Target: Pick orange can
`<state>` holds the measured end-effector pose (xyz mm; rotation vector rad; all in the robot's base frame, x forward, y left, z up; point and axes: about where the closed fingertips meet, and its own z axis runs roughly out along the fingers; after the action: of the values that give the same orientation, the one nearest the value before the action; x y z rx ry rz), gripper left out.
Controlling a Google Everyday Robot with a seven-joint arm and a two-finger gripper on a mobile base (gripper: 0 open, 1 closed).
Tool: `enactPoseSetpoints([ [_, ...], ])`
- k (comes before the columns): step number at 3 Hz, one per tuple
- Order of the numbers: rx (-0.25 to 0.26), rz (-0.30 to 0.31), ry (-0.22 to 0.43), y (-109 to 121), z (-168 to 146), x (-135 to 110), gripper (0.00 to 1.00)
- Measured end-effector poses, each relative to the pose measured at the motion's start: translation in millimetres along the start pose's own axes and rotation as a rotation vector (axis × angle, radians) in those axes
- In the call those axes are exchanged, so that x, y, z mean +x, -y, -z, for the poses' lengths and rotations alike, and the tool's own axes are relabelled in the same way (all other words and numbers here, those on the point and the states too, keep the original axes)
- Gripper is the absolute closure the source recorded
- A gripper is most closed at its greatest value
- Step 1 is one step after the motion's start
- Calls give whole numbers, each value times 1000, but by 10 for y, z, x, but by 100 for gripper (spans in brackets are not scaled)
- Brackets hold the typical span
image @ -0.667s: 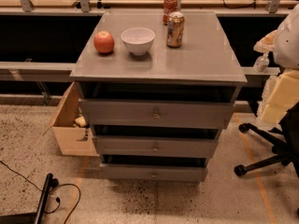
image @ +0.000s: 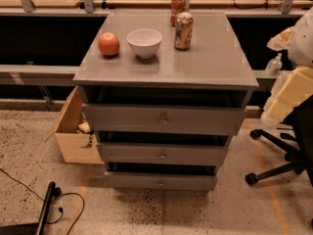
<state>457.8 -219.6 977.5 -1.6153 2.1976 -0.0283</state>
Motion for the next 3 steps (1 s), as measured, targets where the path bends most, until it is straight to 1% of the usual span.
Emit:
enactPoseSetpoints([
  [1, 65, -128, 227, 532, -149, 38, 0],
  [2, 155, -224, 510, 1170, -278, 4, 0],
  [3, 164, -362, 793, 1607, -562, -217, 0],
])
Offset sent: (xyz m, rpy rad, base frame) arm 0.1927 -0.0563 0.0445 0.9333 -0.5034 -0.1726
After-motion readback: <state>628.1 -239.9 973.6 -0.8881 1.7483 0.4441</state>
